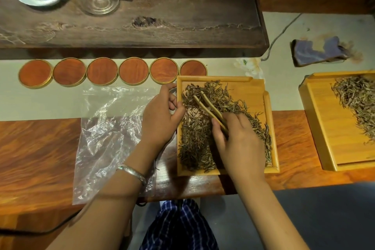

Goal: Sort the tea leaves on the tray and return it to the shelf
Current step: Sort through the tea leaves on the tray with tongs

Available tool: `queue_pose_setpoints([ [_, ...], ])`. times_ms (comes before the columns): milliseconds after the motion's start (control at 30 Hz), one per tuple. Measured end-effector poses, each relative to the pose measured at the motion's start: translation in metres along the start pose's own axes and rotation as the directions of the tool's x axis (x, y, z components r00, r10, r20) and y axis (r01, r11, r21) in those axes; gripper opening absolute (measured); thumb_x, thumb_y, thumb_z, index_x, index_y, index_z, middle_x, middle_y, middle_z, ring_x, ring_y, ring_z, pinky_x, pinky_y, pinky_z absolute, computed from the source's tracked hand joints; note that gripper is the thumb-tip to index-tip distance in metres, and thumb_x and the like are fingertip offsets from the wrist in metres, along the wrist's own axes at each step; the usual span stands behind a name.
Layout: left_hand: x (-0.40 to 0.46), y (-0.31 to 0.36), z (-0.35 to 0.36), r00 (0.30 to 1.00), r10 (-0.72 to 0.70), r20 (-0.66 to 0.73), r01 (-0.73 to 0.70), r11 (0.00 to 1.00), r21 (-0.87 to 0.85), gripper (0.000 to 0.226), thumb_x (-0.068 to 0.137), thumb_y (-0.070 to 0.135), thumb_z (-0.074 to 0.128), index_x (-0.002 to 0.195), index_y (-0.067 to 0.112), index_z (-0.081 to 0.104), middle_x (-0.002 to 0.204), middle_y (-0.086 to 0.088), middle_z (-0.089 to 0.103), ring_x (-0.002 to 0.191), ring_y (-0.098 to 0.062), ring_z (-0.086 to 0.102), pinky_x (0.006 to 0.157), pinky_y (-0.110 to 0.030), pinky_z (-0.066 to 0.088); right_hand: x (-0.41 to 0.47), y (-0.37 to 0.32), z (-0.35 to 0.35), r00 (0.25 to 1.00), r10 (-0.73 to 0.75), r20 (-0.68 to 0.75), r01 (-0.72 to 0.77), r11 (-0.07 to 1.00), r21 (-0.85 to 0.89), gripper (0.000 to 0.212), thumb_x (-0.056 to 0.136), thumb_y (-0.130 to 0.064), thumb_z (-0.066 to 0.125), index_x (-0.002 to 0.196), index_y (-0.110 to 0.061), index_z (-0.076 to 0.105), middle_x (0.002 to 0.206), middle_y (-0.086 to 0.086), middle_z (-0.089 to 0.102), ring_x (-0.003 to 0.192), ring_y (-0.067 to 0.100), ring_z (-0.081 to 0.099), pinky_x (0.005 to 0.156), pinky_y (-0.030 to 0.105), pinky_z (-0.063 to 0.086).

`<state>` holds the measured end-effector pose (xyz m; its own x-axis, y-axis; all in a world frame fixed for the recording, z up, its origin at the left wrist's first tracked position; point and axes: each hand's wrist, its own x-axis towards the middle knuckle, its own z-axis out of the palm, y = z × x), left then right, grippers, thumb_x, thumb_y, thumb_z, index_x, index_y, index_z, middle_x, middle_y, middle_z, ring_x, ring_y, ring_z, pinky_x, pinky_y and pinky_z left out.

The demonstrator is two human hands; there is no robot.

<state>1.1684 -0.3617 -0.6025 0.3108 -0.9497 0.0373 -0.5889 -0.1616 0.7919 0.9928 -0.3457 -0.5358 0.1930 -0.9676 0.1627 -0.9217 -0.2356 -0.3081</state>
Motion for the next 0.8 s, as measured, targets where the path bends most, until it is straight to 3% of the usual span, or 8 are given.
queue_pose_setpoints([
  [133, 0.000, 0.001, 0.000, 1.000, -0.016, 0.006, 0.016, 1.000, -0.006, 0.042, 0.083, 0.033, 0.052, 0.124, 0.035, 0.046, 0.079, 0.013, 0.055, 0.075, -0.005, 0.055, 0.058, -0.025, 0.041, -0.001, 0.002, -0.001, 1.000, 0.001, 0.015, 0.000, 1.000, -0.010, 0.026, 0.093, -0.031, 0.057, 0.095, -0.006, 0.065, 0.085, 0.010, 0.061, 0.054, 0.026, 0.059, 0.039, 0.022, 0.034],
  [267, 0.000, 0.001, -0.001, 1.000, -0.020, 0.012, 0.021, 1.000, -0.014, 0.042, 0.083, 0.032, 0.053, 0.124, 0.033, 0.046, 0.080, 0.011, 0.055, 0.076, -0.006, 0.055, 0.060, -0.026, 0.042, -0.022, 0.008, -0.013, 0.999, -0.020, 0.036, 0.019, 0.999, 0.030, 0.031, 0.095, -0.037, 0.051, 0.098, -0.009, 0.065, 0.084, 0.006, 0.059, 0.055, 0.025, 0.060, 0.035, 0.030, 0.046],
  [467, 0.000, 0.002, -0.001, 1.000, -0.020, 0.012, 0.020, 1.000, -0.005, 0.045, 0.082, 0.033, 0.051, 0.126, 0.032, 0.047, 0.080, 0.013, 0.055, 0.075, -0.005, 0.055, 0.059, -0.023, 0.041, -0.069, 0.017, -0.027, 0.986, -0.131, 0.104, 0.132, 0.991, 0.000, 0.032, 0.093, -0.042, 0.047, 0.097, -0.017, 0.067, 0.080, -0.003, 0.057, 0.049, 0.014, 0.056, 0.032, 0.024, 0.040],
  [800, 0.001, 0.001, -0.001, 1.000, -0.021, 0.018, 0.020, 1.000, 0.017, 0.042, 0.082, 0.035, 0.049, 0.124, 0.034, 0.046, 0.079, 0.013, 0.055, 0.075, -0.004, 0.055, 0.057, -0.025, 0.040, -0.049, 0.022, -0.019, 0.990, -0.123, 0.075, 0.124, 0.992, -0.010, 0.033, 0.093, -0.040, 0.047, 0.094, -0.014, 0.066, 0.082, 0.001, 0.059, 0.051, 0.017, 0.057, 0.034, 0.025, 0.040],
])
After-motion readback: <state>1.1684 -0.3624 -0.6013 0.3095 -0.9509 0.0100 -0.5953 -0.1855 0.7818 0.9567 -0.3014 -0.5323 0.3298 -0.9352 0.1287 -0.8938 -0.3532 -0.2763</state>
